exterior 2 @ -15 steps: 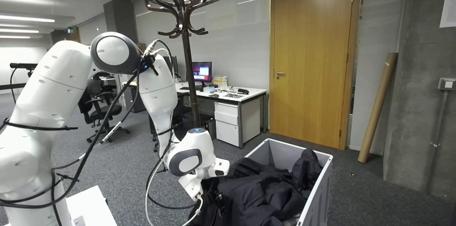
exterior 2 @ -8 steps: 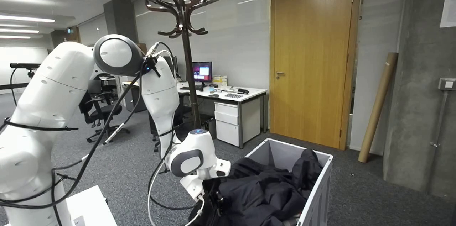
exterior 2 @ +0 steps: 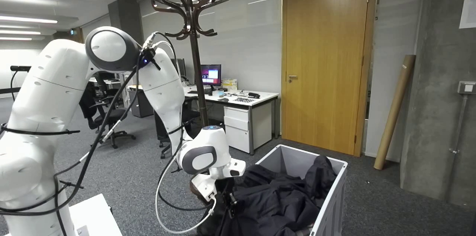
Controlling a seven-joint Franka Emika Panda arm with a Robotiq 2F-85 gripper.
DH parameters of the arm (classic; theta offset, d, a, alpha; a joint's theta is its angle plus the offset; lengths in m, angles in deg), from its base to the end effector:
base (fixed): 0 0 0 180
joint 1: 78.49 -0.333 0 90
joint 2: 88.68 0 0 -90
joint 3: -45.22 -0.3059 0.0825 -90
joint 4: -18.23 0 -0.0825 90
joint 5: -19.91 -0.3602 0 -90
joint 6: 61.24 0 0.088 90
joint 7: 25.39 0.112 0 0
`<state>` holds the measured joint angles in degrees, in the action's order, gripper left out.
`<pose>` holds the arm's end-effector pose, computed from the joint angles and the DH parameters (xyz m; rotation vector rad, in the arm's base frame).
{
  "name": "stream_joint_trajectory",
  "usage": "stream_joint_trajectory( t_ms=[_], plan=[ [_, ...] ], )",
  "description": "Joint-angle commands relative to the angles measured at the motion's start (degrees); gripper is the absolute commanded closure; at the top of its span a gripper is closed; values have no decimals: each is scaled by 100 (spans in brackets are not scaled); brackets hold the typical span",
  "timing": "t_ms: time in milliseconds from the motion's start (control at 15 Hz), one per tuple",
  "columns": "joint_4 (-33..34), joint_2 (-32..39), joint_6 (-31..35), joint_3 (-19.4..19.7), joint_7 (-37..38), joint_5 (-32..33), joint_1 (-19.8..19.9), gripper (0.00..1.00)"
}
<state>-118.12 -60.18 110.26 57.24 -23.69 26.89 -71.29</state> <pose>0.4670 -0.1611 0.1398 2.9804 -0.3211 0.1509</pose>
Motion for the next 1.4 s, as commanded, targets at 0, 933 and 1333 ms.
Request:
stream_joint_trajectory(
  t_ms=[0,933,1333],
  plan=[
    [-48,-859,-938,883,624,127,-751,99],
    [1522,-1866,-2193,986,3537,2256,-1033,98],
    [2435,-1764,-2145,595,3437,2093,-844,98]
  ],
)
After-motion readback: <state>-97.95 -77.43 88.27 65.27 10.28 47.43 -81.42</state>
